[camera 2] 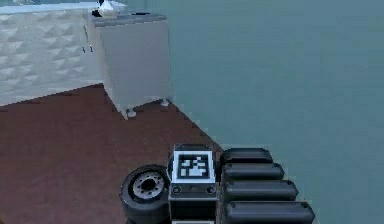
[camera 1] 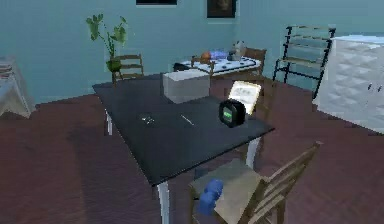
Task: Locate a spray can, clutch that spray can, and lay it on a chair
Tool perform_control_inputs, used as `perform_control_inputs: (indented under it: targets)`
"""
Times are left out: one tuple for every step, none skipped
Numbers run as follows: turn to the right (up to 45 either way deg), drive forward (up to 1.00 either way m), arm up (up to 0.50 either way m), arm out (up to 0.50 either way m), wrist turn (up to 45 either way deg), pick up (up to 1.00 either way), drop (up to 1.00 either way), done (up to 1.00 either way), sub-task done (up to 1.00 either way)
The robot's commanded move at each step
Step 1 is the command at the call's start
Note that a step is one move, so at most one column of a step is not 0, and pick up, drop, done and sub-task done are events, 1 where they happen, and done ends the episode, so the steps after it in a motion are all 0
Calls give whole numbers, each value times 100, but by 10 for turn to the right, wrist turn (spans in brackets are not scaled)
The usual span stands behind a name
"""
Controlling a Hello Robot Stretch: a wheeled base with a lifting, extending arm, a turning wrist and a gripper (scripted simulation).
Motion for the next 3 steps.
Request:
perform_control_inputs:
  targets:
    - [-450, 0, 0, 0, 0, 0, 0, 0, 0]
    - [-450, 0, 0, 0, 0, 0, 0, 0, 0]
    - [-120, 0, 0, 0, 0, 0, 0, 0, 0]
